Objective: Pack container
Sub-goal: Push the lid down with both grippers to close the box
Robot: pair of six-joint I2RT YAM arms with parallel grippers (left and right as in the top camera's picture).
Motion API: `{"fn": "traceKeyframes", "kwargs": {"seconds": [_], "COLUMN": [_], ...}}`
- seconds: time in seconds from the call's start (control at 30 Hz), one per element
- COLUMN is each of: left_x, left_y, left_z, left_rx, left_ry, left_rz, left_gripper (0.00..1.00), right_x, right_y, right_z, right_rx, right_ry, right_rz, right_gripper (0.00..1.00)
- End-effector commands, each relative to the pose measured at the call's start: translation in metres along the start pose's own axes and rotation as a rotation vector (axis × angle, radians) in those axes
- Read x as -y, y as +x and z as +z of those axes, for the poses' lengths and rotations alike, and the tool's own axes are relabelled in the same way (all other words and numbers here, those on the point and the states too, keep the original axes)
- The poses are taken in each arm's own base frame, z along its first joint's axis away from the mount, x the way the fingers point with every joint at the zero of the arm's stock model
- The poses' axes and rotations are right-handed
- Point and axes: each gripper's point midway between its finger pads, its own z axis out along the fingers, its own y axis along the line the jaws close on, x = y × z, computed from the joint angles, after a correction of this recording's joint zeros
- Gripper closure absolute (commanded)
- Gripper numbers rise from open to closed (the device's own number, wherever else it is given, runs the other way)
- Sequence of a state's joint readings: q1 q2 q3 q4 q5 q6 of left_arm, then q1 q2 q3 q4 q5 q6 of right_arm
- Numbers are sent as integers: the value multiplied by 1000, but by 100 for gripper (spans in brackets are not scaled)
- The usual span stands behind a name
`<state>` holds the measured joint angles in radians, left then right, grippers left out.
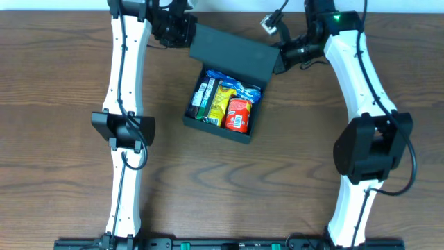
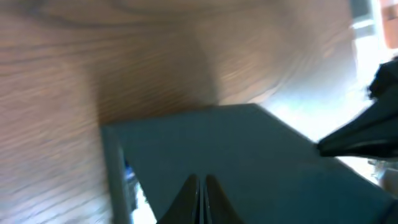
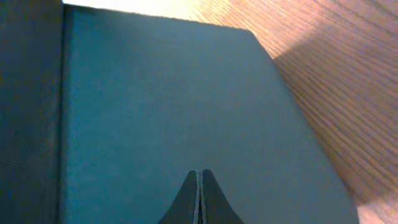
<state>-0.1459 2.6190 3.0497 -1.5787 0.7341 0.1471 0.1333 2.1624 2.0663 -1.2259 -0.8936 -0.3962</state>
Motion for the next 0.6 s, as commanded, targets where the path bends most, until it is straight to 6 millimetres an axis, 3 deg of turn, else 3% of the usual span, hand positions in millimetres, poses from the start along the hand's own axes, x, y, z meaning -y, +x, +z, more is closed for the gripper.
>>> {"fn": "traceKeyframes", "kwargs": {"seconds": [0.0, 0.17, 0.37, 0.57], "left_x": [-14, -24, -7, -4], "left_y": [-1, -5, -9, -1], "left_z": [-16, -51, -81, -84], "left_rx": [15, 62, 124, 100], "left_ry": [-148, -285, -300, -298], "left_rz": [59, 72, 100, 109], "left_gripper": [94, 94, 94, 94], "right_x": [-17, -30, -47, -51], "right_y": [-8, -9, -3, 3], "right_z": [-24, -38, -45, -48], "right_rx": [20, 28, 12, -8], "right_ry": [75, 103, 95, 99], "right_rz": [-95, -123, -138, -118], "right_gripper": [99, 99, 98, 98]}}
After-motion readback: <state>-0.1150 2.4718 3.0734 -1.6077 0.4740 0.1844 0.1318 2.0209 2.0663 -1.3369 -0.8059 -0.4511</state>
